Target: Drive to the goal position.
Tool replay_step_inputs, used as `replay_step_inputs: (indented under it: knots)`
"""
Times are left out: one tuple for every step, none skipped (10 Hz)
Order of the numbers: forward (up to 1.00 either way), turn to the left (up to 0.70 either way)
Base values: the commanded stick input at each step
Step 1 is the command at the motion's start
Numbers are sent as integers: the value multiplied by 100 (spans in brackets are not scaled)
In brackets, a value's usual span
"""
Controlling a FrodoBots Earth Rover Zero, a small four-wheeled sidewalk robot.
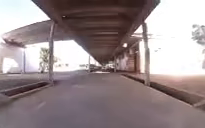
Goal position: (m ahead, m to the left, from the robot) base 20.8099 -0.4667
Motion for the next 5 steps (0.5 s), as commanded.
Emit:
replay_step_inputs:
  knots:
    - [93, 1]
    - [93, 1]
    - [93, 1]
    - [93, 1]
    - [93, 1]
